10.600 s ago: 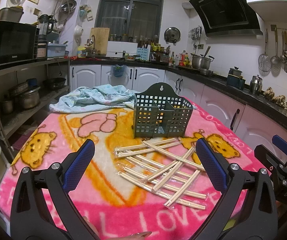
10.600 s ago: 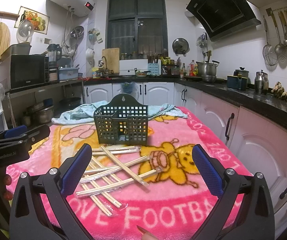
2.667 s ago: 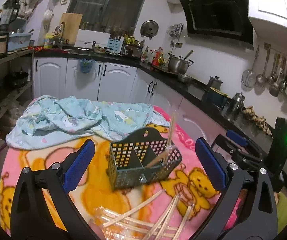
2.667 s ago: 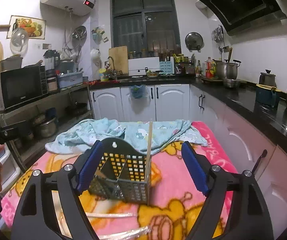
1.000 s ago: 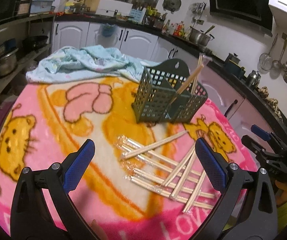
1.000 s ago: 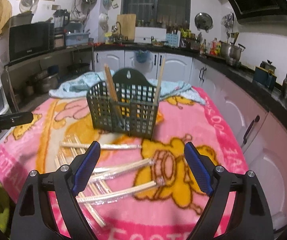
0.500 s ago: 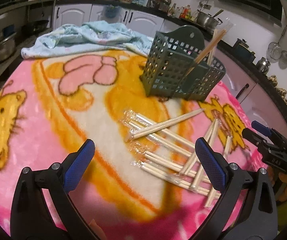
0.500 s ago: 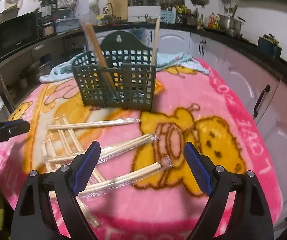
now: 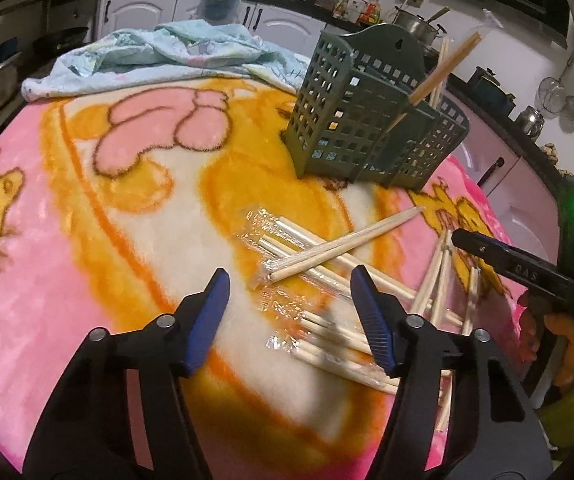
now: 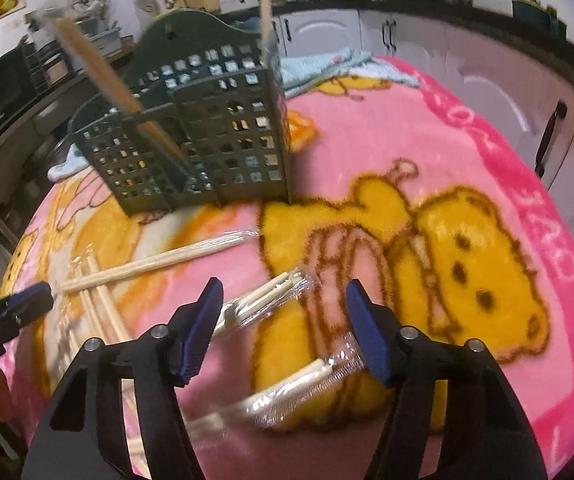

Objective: Organize utensils
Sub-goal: 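Close the right tool on a wrapped chopstick while the left tool grasps another, then raise both held chopsticks and carry them over the green basket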

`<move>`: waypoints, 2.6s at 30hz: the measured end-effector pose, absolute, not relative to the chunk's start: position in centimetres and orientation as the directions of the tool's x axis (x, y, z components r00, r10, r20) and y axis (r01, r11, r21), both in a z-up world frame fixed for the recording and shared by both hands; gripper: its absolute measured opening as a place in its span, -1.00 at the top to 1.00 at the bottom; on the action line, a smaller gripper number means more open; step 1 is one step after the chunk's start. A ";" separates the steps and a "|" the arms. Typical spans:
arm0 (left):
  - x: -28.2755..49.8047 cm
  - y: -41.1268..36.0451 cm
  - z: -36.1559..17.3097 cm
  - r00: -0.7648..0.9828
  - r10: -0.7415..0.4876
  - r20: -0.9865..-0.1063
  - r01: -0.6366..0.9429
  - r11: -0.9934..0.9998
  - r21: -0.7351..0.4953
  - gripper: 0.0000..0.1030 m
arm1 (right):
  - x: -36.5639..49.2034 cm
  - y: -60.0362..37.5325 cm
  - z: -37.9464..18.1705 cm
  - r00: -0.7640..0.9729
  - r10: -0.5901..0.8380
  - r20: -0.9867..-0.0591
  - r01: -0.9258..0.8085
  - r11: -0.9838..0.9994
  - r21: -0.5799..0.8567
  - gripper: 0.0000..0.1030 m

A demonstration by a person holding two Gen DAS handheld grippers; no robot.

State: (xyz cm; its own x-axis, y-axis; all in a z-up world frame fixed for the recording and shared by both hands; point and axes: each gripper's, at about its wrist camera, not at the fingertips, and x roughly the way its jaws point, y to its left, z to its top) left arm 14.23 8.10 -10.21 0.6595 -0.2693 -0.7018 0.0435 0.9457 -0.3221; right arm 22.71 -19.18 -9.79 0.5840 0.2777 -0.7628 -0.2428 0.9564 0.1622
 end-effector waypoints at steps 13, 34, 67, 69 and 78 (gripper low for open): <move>15.7 8.8 -11.2 0.639 -0.316 -0.702 0.045 0.926 -0.376 0.62 | 25.4 -20.7 -10.6 0.535 0.331 -0.778 -0.178 0.944 0.279 0.75; 14.4 8.7 -7.5 0.688 -0.390 -0.612 0.128 0.895 -0.427 0.94 | 22.4 -21.4 -3.8 0.645 0.418 -0.640 -0.290 0.908 0.301 0.94; 14.4 -0.8 7.8 0.735 -0.546 -0.402 0.455 0.837 -0.304 0.96 | 17.9 -19.5 7.8 0.725 0.519 -0.452 -0.483 0.852 0.203 0.96; 14.5 -0.9 8.6 0.739 -0.548 -0.391 0.463 0.835 -0.296 0.96 | 17.9 -19.6 8.4 0.731 0.521 -0.441 -0.484 0.851 0.203 0.96; 15.5 -1.5 12.5 0.759 -0.556 -0.339 0.487 0.830 -0.271 0.96 | 18.2 -20.5 11.7 0.761 0.522 -0.385 -0.486 0.852 0.194 0.96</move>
